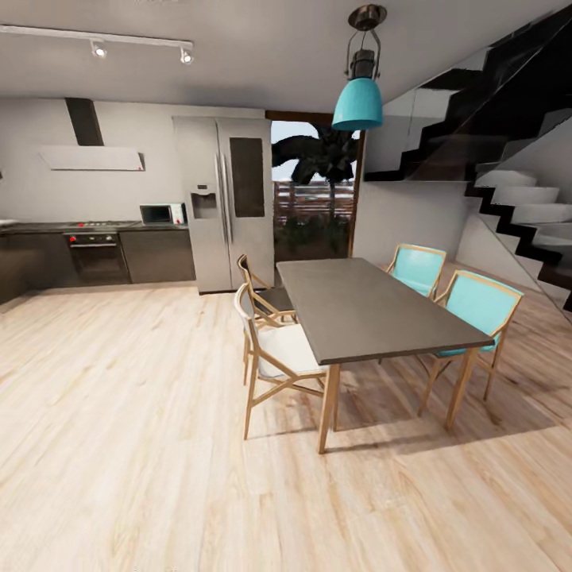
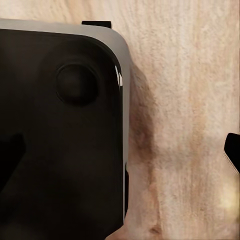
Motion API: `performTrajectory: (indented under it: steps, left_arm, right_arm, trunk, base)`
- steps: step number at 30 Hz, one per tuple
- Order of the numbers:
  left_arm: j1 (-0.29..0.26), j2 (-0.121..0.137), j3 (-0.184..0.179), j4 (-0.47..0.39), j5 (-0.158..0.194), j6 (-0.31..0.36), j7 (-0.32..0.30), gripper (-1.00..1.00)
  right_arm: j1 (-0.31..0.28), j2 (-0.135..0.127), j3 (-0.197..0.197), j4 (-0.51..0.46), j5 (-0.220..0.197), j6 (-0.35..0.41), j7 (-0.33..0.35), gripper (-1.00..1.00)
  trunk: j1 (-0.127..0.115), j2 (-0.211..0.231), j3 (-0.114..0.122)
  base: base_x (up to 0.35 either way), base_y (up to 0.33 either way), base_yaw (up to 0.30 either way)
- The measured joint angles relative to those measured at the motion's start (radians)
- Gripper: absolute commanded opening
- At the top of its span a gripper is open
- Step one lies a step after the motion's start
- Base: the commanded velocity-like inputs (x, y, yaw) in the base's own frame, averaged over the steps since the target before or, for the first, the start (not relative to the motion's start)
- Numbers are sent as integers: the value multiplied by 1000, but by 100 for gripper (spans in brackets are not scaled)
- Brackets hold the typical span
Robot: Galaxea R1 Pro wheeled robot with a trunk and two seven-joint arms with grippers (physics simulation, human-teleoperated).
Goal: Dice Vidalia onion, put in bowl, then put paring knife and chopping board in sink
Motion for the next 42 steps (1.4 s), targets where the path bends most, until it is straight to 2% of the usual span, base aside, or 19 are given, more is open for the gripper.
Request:
performTrajectory:
  steps: [9, 42]
  left_arm:
    - [0, -12, 0, 0, 0, 0, 0, 100]
    - [0, -12, 1, 0, 0, 0, 0, 100]
  right_arm:
    - [0, 0, 0, 0, 0, 0, 0, 100]
    - [0, 0, 0, 0, 0, 0, 0, 100]
  trunk:
    - [0, 0, 0]
    - [0, 0, 0]
  base:
    - [0, 0, 281]
    - [0, 0, 282]
